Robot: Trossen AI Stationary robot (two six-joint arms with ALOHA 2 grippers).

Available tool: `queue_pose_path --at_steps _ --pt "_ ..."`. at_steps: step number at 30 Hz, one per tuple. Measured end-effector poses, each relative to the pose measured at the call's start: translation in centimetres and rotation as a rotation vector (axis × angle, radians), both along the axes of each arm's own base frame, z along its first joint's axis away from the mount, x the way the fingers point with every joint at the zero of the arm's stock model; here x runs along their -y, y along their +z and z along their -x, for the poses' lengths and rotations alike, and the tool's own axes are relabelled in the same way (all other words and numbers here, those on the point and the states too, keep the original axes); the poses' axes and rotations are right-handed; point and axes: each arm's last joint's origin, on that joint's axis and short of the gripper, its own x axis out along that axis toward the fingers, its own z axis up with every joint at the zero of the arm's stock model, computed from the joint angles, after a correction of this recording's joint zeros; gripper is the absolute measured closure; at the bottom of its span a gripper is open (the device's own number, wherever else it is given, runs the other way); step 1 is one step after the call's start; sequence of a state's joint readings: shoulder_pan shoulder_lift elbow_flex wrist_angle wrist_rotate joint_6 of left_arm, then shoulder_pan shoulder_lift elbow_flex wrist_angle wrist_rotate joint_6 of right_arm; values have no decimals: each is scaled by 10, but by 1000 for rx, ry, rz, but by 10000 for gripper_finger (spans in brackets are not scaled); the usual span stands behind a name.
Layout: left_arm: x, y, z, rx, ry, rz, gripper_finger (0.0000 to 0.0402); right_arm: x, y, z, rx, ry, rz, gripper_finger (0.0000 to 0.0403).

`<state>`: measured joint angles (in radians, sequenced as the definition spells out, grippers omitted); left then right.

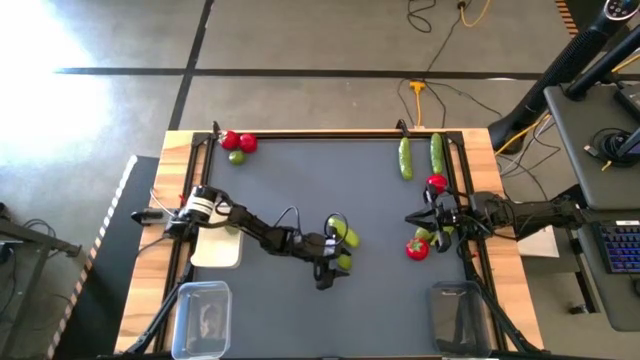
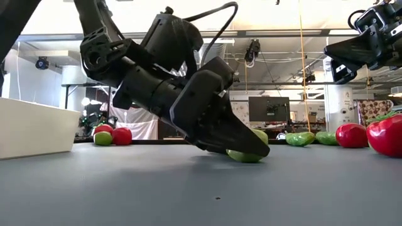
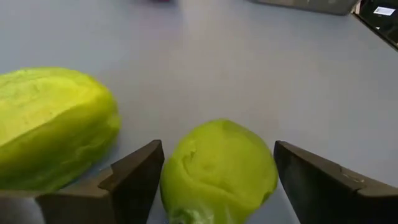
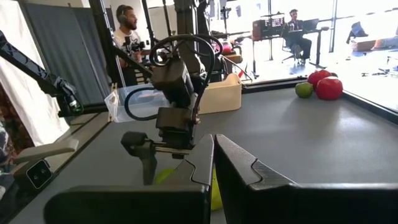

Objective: Sort produce into baskets
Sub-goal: Put the green lime into the white bin

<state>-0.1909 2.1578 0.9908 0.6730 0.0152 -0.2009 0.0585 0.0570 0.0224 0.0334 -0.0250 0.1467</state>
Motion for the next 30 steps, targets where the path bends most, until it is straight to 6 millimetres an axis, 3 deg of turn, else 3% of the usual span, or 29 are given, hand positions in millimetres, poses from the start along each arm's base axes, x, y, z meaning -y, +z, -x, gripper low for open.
queue_pose_path --at_steps 6,14,19,25,30 --pt "0 0 0 -2 2 -14 143 0 0 0 0 0 0 394" --pt "-1 0 2 -15 6 -20 225 0 0 0 0 0 0 394" --pt "-1 14 11 -103 -12 -41 232 0 0 0 0 0 0 394" --pt "-4 56 50 -240 89 -183 220 0 0 0 -1 1 0 394" --pt "-4 96 108 -280 291 -370 223 0 0 0 -3 0 0 394"
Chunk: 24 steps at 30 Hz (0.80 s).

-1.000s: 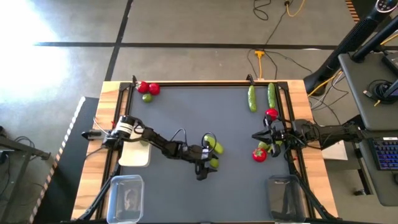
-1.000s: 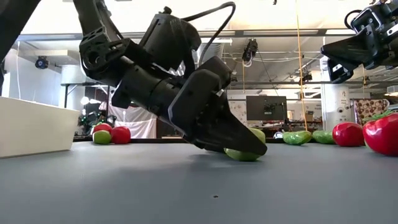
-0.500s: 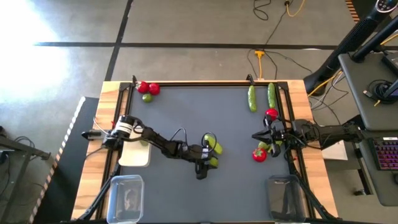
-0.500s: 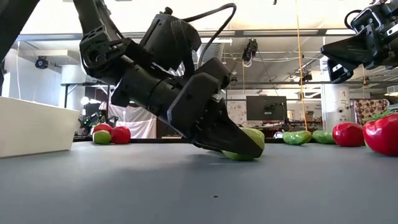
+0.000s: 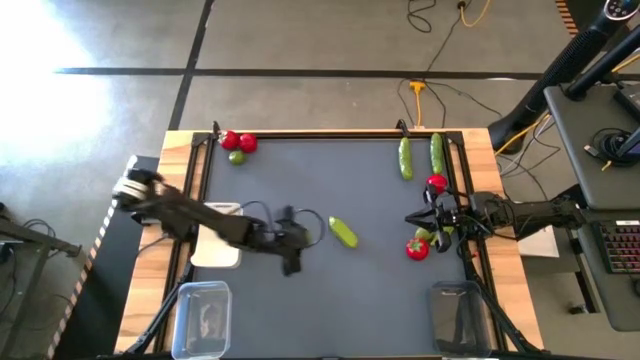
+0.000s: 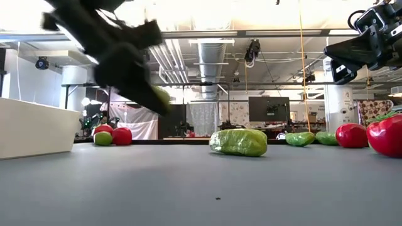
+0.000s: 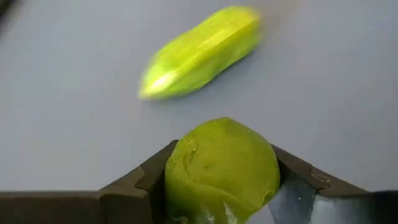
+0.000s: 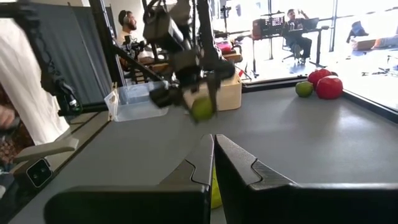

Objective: Sort produce into baskets
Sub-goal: Put the green lime into the white bin

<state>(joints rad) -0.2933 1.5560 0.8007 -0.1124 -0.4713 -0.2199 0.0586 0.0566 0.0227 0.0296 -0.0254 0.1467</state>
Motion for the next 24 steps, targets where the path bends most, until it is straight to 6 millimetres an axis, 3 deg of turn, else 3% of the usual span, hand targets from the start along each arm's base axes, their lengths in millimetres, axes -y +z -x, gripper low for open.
queue_pose_path --at_steps 7,11,18,24 --pt "-8 48 93 -125 197 44 223 0 0 0 0 0 0 394" --pt "-16 76 128 -101 282 90 223 0 0 0 0 0 0 394" --pt "-34 88 165 -244 416 183 223 0 0 0 0 0 0 394" --pt "-40 81 171 -302 551 189 223 0 0 0 1 0 0 394"
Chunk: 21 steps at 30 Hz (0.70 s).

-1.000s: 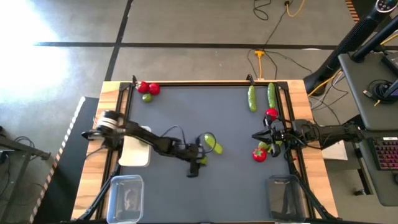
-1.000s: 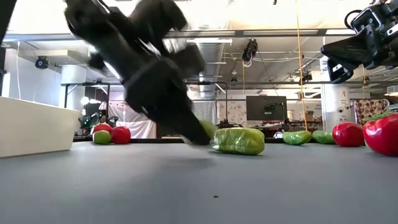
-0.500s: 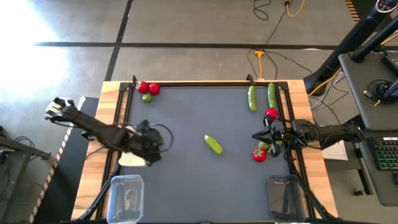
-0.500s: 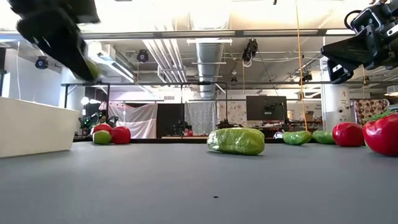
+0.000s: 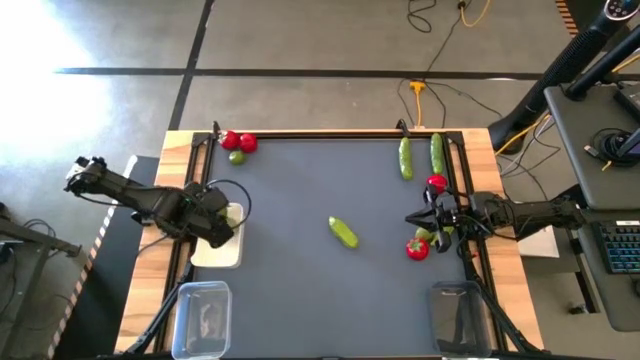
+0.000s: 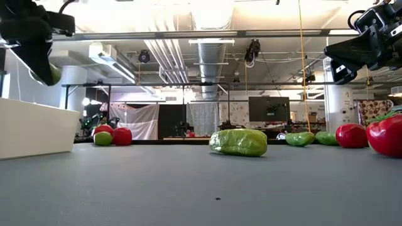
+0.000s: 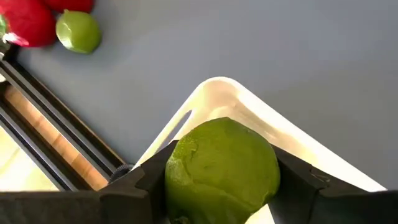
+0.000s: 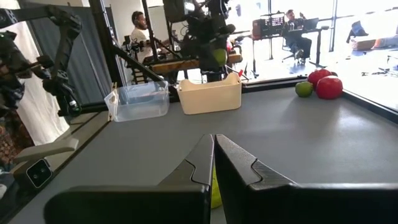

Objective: Sort produce into baskets
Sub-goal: Put the green lime into the white bin

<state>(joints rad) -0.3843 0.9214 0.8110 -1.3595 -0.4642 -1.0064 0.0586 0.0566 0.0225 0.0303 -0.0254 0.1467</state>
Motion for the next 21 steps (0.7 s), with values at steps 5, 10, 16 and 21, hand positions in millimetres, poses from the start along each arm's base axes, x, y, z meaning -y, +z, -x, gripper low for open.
queue_pose_path --at_steps 5,10,16,21 --pt "1 -12 -4 -38 2 -12 223 0 0 0 0 0 0 394" --pt "0 -22 -11 -54 -8 -37 223 0 0 0 0 -1 0 394" --pt "-3 -30 -21 -86 -21 -57 223 0 0 0 0 0 0 394" --pt "-7 -40 -26 -154 11 -14 223 0 0 0 0 0 0 394"
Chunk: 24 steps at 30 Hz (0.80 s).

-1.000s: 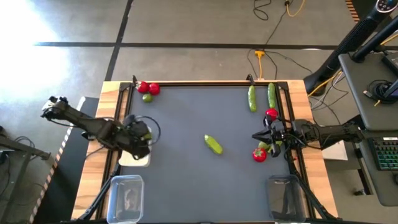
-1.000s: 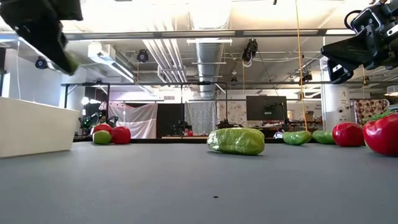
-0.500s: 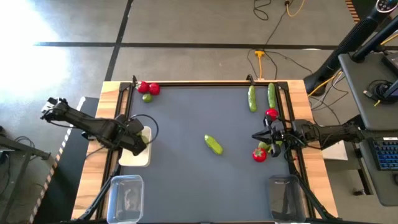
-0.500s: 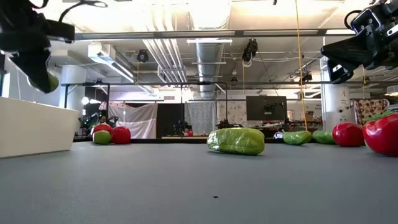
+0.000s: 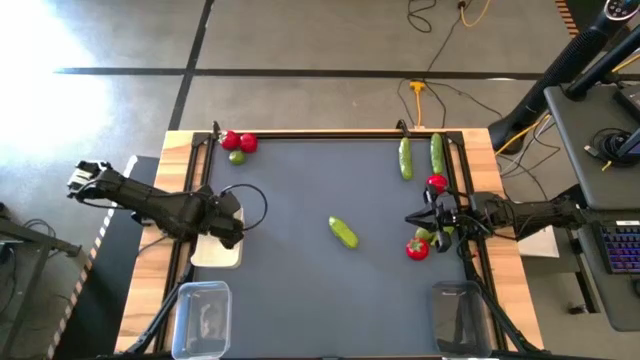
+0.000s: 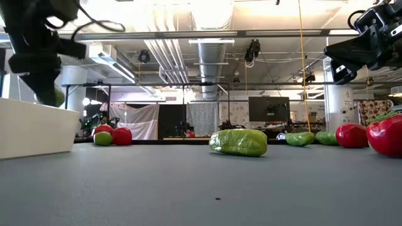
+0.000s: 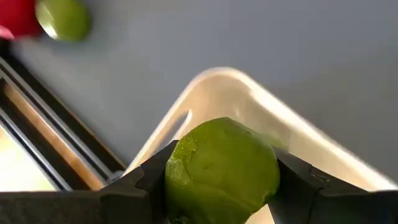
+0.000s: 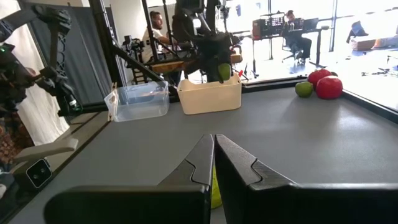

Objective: Sort produce into baskets
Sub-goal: Put the green lime into the white bin

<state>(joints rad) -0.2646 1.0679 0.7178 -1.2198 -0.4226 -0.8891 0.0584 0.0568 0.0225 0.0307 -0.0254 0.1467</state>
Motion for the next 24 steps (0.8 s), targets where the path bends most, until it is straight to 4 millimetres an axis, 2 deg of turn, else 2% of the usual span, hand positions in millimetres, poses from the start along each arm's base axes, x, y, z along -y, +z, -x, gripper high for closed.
queue_pose_path --at_steps 13,24 --pt "-12 -17 -14 -54 17 13 219 0 0 0 0 0 0 394" --pt "-10 -27 -21 -123 11 7 151 0 0 0 0 0 0 394"
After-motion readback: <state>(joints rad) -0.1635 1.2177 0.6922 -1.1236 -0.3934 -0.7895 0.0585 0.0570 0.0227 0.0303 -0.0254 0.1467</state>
